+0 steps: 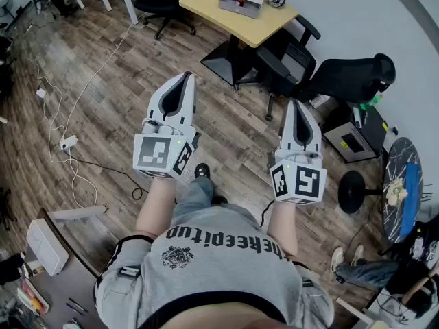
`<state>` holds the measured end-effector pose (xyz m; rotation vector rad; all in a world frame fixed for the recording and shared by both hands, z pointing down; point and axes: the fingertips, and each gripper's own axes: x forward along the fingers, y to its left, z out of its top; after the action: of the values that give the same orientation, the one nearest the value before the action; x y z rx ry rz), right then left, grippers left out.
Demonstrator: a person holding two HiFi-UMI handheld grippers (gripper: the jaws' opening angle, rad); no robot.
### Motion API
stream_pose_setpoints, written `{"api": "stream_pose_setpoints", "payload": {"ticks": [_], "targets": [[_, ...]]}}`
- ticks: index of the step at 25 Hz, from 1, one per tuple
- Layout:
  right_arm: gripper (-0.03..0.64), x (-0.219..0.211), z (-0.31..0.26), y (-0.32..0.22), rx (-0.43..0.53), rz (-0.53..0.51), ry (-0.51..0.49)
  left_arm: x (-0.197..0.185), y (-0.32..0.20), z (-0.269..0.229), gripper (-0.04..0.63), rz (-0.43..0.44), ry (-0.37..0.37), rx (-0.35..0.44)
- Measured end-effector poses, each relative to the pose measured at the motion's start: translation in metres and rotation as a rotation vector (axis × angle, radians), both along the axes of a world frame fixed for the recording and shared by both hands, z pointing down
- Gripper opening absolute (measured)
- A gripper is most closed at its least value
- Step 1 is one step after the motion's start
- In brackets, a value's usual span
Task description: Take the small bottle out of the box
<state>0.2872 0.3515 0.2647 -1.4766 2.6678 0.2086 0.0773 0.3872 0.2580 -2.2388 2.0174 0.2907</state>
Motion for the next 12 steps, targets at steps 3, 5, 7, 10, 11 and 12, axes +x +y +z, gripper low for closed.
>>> {"api": "stream_pose_setpoints", "payload": {"ticks": [3,5,7,10,11,12], "targets": [[0.0,0.003,-0.002,0.008,0.001,-0.001,-0.001,0.003,0.008,-0.002,0.003,0.0,0.0,0.003],[0.0,0.003,-0.003,0.012,0.002,-0.001,0.0,0.004,0.012,-0.003,0.004,0.001,0.002,0.004],[0.0,0.001,-0.004,0.013,0.007,-0.008,0.002,0.004,0.013,-0.003,0.003,0.002,0.004,0.005],[0.0,-0.001,-0.007,0.012,0.017,-0.017,0.002,0.004,0.012,-0.004,0.003,0.004,0.005,0.009],[0.0,-0.002,-0.008,0.011,0.02,-0.015,0.001,0.003,0.011,-0.005,0.003,0.007,0.004,0.012],[0.002,-0.003,-0.009,0.009,0.025,-0.012,-0.002,0.003,0.009,-0.006,0.003,0.011,0.003,0.016]]}}
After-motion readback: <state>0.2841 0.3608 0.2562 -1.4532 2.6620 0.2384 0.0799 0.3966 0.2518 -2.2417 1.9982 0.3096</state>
